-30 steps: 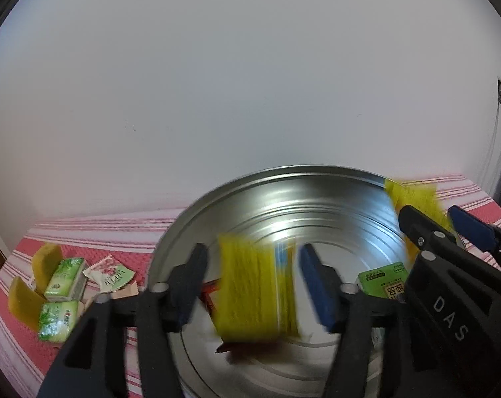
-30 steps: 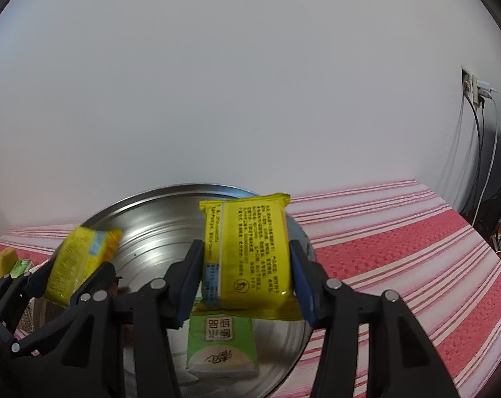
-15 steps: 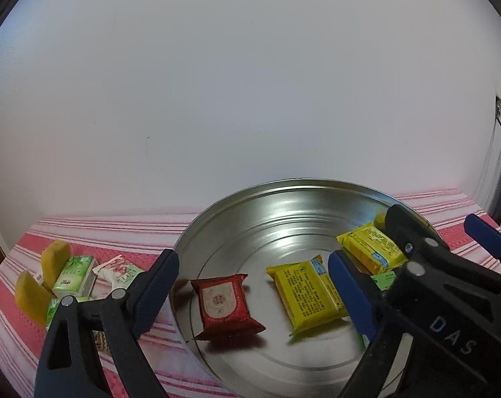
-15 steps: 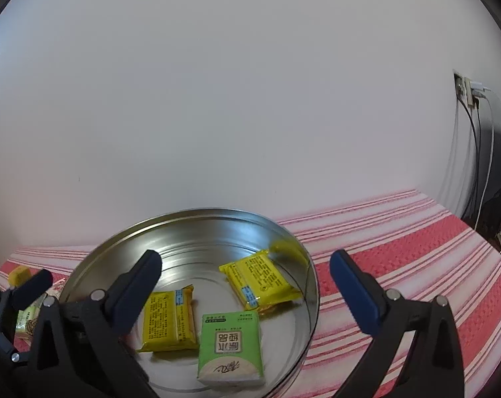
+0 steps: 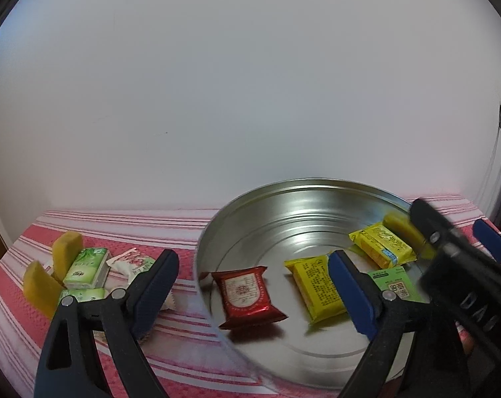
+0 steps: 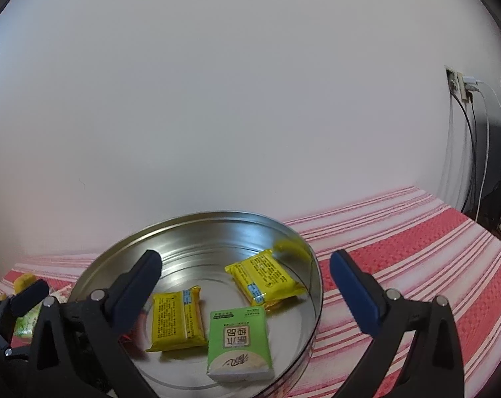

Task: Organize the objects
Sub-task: 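Move both grippers back to the remaining pile of items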

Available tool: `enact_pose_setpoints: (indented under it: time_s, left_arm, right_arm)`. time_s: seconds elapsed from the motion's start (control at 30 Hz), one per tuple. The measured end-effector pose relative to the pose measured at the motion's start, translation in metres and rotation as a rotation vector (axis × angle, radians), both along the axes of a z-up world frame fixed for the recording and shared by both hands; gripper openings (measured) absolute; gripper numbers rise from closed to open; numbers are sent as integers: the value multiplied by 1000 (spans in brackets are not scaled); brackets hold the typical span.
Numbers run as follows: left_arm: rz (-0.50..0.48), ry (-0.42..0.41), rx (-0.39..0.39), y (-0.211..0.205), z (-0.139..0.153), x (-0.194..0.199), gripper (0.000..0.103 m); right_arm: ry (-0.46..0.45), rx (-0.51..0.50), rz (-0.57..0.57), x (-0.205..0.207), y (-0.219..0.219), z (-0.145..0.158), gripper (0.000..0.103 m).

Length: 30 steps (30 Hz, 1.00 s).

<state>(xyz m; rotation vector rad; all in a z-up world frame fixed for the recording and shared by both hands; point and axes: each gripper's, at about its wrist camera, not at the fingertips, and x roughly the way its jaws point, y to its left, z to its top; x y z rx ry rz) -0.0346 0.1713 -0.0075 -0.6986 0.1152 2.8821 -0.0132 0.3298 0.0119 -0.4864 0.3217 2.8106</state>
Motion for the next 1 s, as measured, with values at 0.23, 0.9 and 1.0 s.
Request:
enact_pose_setpoints:
  time_s: [0.23,0.9,1.0]
  left_arm:
    - [55,65,-19,-21,2,11,93]
    - [130,51,-53,-90,-3,17,93]
    - [143,35,-40,-104,-4,16,93]
  right_arm:
    - [137,29,-45,21,-8,9,103]
    - [104,42,-21,31,-43,5,103]
    - [96,39,-7,34,-51,4,103]
